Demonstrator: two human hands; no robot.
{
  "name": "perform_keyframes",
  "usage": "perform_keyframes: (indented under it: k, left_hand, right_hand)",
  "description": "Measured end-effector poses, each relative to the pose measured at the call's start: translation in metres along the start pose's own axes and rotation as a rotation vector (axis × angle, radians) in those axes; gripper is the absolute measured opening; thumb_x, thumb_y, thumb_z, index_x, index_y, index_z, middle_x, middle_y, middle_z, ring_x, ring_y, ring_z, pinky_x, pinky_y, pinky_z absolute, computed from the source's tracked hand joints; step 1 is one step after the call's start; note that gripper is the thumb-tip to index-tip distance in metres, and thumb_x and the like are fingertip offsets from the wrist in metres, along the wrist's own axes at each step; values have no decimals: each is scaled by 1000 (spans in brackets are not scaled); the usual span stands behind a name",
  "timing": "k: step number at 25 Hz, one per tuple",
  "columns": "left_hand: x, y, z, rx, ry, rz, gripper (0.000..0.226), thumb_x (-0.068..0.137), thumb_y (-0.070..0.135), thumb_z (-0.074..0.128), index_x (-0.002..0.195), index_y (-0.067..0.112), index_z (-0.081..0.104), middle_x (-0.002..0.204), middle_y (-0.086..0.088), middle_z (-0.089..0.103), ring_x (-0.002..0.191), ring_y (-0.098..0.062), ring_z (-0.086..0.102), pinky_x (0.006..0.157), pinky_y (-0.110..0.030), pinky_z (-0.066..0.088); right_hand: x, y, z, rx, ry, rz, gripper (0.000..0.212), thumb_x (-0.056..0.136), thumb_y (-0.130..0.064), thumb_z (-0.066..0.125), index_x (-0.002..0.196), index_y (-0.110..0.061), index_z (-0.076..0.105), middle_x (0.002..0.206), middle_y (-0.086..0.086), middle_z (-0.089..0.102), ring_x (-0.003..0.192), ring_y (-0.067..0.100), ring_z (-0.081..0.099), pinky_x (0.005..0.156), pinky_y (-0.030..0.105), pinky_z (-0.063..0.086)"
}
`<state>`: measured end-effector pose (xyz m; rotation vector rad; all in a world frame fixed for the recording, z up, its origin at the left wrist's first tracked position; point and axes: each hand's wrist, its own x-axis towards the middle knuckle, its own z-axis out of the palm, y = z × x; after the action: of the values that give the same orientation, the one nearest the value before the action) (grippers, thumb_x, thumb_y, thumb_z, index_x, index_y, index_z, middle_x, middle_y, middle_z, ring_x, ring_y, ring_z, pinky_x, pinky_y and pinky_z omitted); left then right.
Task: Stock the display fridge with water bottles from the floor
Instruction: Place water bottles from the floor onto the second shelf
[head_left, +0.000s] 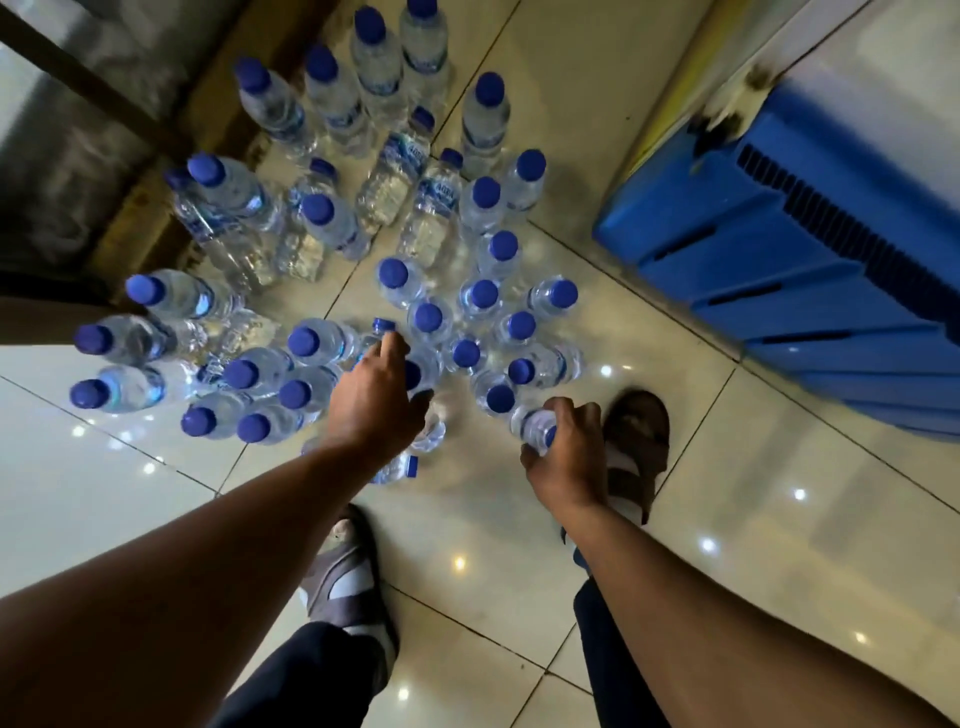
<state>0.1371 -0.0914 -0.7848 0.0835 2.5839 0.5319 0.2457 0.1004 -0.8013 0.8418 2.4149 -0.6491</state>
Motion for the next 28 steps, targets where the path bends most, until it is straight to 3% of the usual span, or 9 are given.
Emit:
perform_keyframes:
  k: [6, 10, 13, 15, 18, 20, 23, 25, 28]
  left_hand:
    - [-59, 42, -114, 91, 53, 132, 56, 74, 42, 78, 119, 20, 54, 106, -2, 69, 74, -27, 67, 53, -27, 42]
    - [-105, 101, -228, 67, 74, 223, 56, 61, 49, 79, 110, 31, 57, 98, 5, 70, 65, -24, 68, 50, -23, 42]
    - [-142, 180, -335, 4, 152, 301, 56, 54, 55, 79, 103, 40, 58, 95, 12, 68, 59, -16, 65, 47, -21, 43]
    - [-171, 244, -404, -32, 253, 385, 55, 49, 54, 82, 98, 42, 61, 91, 14, 68, 61, -14, 65, 49, -20, 39]
    - [-214, 333, -492, -80, 416, 512, 53, 45, 51, 83, 95, 40, 68, 92, 10, 68, 75, -23, 68, 59, -29, 50]
    - [-240, 388, -544, -140, 493, 670, 55, 45, 49, 85, 96, 37, 68, 91, 10, 68, 74, -22, 68, 65, -31, 56]
    - [-274, 466, -603, -266, 480, 896, 53, 59, 57, 77, 106, 40, 60, 92, 23, 63, 75, -3, 65, 67, -22, 55]
    - [-287, 514, -622, -393, 422, 974, 45, 69, 52, 79, 106, 46, 54, 93, 31, 59, 84, 7, 63, 68, -5, 48]
    - [-283, 584, -625, -534, 334, 1000, 41, 76, 39, 78, 107, 47, 52, 97, 29, 65, 91, 12, 63, 75, -6, 52]
  right_hand:
    - [-67, -38, -118, 120, 44, -69, 53, 70, -22, 80, 118, -25, 59, 114, 0, 47, 100, 18, 48, 81, 23, 38]
    - [-120, -68, -239, 332, 164, -94, 68, 54, -43, 72, 120, -32, 57, 112, -8, 57, 104, 17, 60, 93, 29, 49]
    - [-177, -91, -374, 495, 252, -132, 68, 53, -50, 71, 118, -38, 55, 114, -18, 60, 102, 0, 61, 90, 11, 44]
    - [-226, -103, -466, 582, 346, -204, 65, 54, -45, 77, 114, -40, 55, 111, -17, 64, 99, -2, 63, 87, 15, 49]
    - [-285, -106, -578, 783, 478, -285, 53, 63, -12, 85, 108, -27, 62, 98, -5, 69, 84, 11, 65, 71, 17, 53]
    - [-323, -103, -646, 864, 550, -338, 47, 68, -2, 85, 104, -27, 67, 91, -3, 72, 82, 15, 66, 65, 15, 51]
    - [-365, -94, -734, 1032, 652, -434, 42, 75, 0, 81, 111, -17, 66, 95, -4, 77, 85, 9, 72, 67, 15, 53]
    - [-376, -88, -780, 1157, 721, -481, 45, 74, -14, 75, 118, -12, 65, 104, 2, 76, 96, 13, 72, 75, 21, 56]
    - [-359, -74, -833, 1223, 750, -511, 39, 79, -29, 72, 117, -23, 67, 107, -3, 75, 100, 14, 71, 85, 32, 57]
